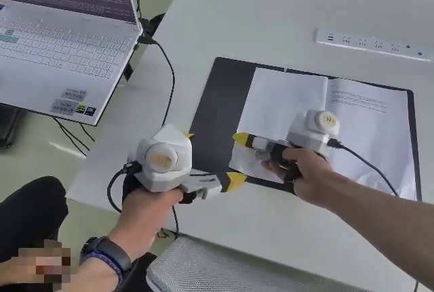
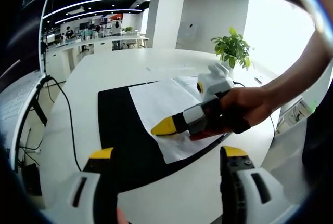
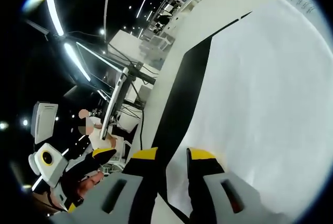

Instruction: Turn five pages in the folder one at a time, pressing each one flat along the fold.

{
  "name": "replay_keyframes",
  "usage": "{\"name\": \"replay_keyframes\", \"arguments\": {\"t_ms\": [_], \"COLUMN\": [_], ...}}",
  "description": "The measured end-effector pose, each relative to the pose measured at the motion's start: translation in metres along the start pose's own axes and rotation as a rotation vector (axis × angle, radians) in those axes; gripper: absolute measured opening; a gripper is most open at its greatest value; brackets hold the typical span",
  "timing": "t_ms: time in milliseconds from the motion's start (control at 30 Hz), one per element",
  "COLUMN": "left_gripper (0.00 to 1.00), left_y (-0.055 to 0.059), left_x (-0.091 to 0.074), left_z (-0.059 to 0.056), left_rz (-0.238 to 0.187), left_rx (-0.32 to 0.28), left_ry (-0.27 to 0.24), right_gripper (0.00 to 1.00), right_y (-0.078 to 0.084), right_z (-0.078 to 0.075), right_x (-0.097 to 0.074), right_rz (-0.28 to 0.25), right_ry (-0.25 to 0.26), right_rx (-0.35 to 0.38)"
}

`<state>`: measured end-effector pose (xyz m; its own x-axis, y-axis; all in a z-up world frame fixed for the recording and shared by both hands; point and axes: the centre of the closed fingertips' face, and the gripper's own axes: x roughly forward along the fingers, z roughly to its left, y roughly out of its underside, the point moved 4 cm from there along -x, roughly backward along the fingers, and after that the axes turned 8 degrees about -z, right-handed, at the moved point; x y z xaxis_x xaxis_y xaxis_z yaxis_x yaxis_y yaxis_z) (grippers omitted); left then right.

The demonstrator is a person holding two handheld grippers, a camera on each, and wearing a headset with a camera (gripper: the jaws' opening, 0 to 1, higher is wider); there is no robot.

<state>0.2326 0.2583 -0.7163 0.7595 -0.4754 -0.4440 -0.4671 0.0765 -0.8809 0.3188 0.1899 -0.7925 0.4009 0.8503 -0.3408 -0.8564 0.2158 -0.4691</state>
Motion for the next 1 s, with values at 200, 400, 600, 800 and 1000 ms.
{"name": "replay_keyframes", "arguments": {"t_ms": [200,400,600,800,1000], "left_gripper": [0.6,0.4,0.23,0.08,0.0], "left_y": [-0.001,-0.003,0.0,0.015,0.037], "left_x": [0.012,0.027,0.045,0.061,0.068], "left_z": [0.0,-0.007,-0.014,-0.014,-0.013], "left_rz": [0.012,0.022,0.042,0.093,0.142], "left_rx": [0.005,0.01,0.028,0.058,0.07], "left_ry": [0.026,0.077,0.116,0.123,0.119], "right_gripper": [0.31,0.45,0.44,0.44,0.43], "right_y": [-0.003,-0.022,-0.052,-0.069,-0.066], "right_z": [0.009,0.019,0.019,0.014,-0.001], "right_x": [-0.003,-0.013,-0.029,-0.053,-0.077], "right_rz": [0.012,-0.034,-0.114,-0.155,-0.188], "right_ry": [-0.037,-0.106,-0.116,-0.093,-0.046], "right_rx": [0.001,-0.007,-0.018,-0.032,-0.012]}}
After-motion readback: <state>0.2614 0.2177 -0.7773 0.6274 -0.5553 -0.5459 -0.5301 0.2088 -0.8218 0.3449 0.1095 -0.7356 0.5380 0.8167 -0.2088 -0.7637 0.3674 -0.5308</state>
